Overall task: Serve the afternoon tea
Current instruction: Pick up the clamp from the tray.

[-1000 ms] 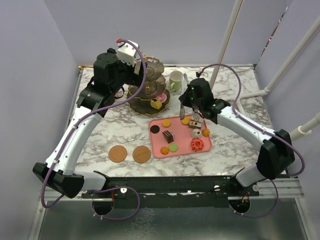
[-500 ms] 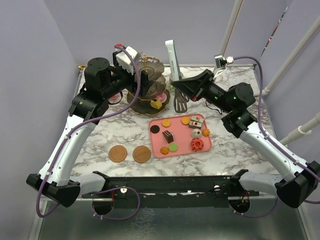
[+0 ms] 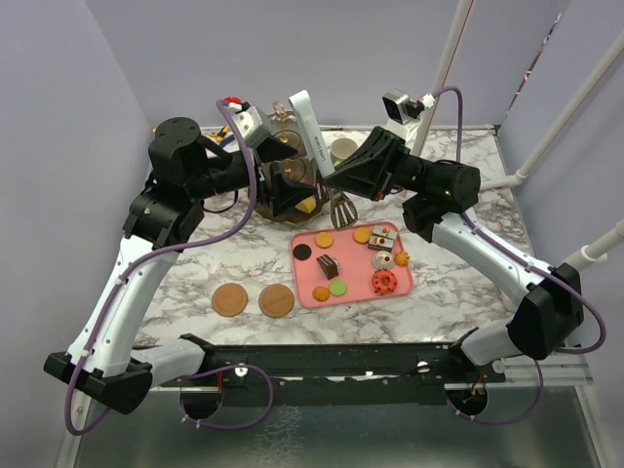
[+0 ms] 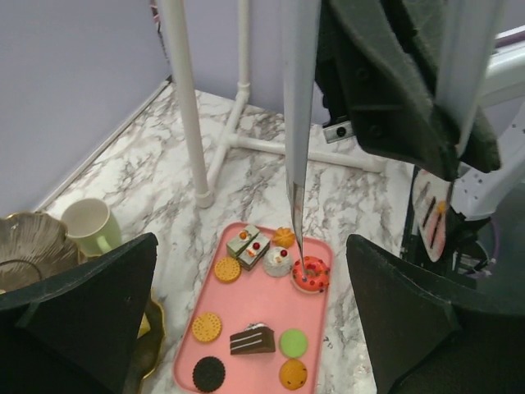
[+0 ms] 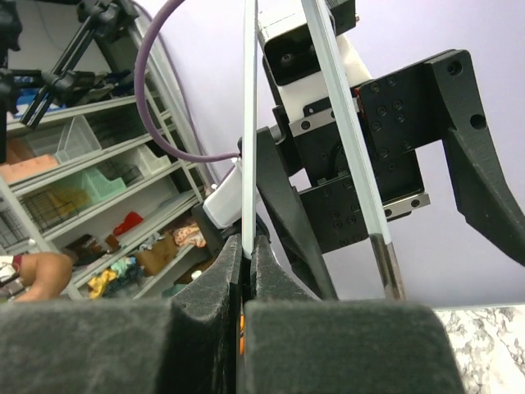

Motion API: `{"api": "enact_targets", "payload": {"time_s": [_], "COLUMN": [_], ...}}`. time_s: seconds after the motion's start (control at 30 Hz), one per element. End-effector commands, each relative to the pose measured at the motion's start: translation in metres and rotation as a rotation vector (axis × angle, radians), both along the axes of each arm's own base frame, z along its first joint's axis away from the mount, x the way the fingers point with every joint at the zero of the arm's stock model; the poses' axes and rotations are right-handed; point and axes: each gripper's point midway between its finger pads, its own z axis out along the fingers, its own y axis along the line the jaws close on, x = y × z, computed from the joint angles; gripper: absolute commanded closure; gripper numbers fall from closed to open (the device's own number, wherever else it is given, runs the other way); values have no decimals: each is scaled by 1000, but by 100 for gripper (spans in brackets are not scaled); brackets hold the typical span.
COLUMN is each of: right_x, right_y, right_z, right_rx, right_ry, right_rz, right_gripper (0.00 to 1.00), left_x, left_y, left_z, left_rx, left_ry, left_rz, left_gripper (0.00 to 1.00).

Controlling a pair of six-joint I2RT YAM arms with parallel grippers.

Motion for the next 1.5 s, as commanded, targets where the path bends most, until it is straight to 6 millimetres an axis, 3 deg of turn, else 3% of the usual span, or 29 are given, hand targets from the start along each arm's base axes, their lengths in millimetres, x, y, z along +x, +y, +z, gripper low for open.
{"api": "enact_targets", "payload": {"time_s": [0.0, 0.17, 0.43, 0.53, 0.83, 0.87, 0.9, 1.0, 1.47], "right_x": [-28, -25, -27, -28, -28, -28, -27, -25, -28], "right_y": [-9, 4, 16, 19, 29, 30, 31, 30, 4], "right_z": [20, 20, 20, 19, 13, 12, 11, 9, -14], "right_rx": [69, 71, 92, 110, 97, 92, 80, 39, -199], "right_ry": [-131, -142, -147, -144, -145, -156, -161, -196, -295], "right_rz": [60, 21, 5, 7, -4, -13, -22, -85, -283], "right_gripper": [99, 99, 99, 99, 99, 99, 99, 99, 99], "left_x": [-28, -27, -28, -30, -39, -40, -42, -46, -65], "left_y": [-4, -9, -15, -17, -19, -20, -19, -18, -15], "left_z": [18, 15, 26, 26, 25, 24, 24, 25, 36], "left_rx": [-43, -49, -84, -84, -74, -72, -71, -72, -78], "left_ry": [-10, 14, 12, 11, -8, -10, -11, -23, -25], "left_rz": [-121, -153, -178, -197, -267, -273, -278, -290, -349], "left_gripper": [2, 5, 9, 15, 49, 55, 72, 100, 100]}}
